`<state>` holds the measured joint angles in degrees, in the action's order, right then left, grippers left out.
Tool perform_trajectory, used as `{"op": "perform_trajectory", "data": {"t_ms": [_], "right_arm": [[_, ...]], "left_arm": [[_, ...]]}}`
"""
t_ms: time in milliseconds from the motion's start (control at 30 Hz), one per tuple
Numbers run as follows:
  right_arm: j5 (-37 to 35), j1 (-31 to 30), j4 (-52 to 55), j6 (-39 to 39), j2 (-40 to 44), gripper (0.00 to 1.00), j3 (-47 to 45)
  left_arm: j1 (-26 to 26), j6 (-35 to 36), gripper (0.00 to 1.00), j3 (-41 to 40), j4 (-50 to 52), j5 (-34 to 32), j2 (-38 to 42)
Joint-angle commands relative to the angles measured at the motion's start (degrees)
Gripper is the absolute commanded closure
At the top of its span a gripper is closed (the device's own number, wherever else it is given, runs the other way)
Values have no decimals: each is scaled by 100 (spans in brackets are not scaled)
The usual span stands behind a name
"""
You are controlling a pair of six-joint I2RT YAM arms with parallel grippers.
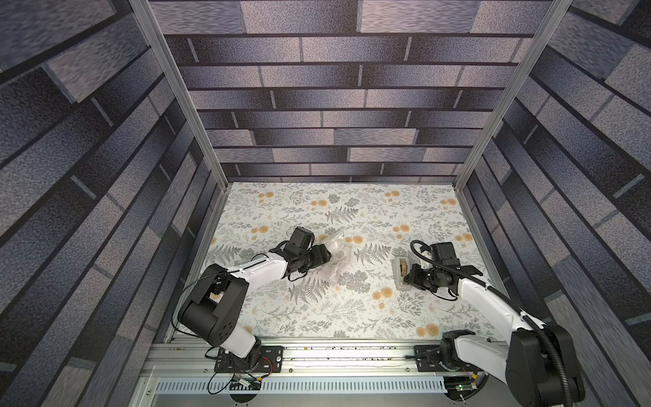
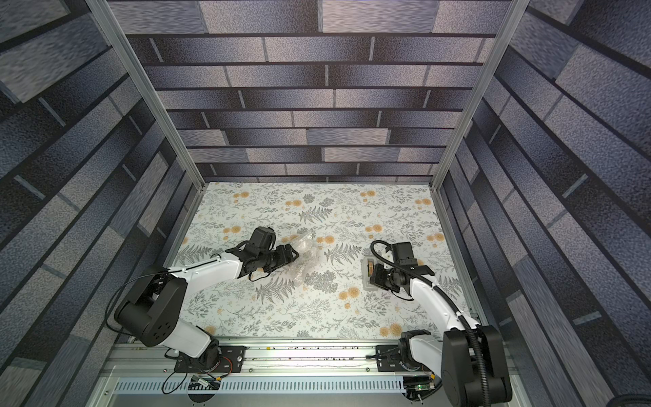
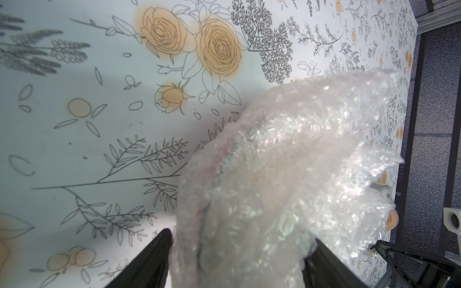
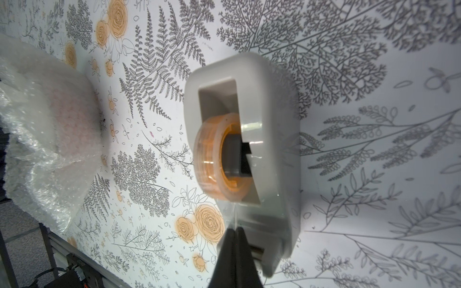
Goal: Wrap bowls in bubble wrap
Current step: Tear off the tape using the Tape Cutter.
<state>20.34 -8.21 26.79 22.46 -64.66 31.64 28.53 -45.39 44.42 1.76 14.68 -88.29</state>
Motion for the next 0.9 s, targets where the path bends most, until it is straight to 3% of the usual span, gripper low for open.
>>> {"op": "perform_trajectory", "data": {"t_ms": [0,867], "right_arm": [[126,46,209,66,118,100,-57],[940,393,447,312,156,100,1261]], "left_arm": [[38,94,19,228,26,26,-89],[56,109,19,236,-34,26,-148]]}}
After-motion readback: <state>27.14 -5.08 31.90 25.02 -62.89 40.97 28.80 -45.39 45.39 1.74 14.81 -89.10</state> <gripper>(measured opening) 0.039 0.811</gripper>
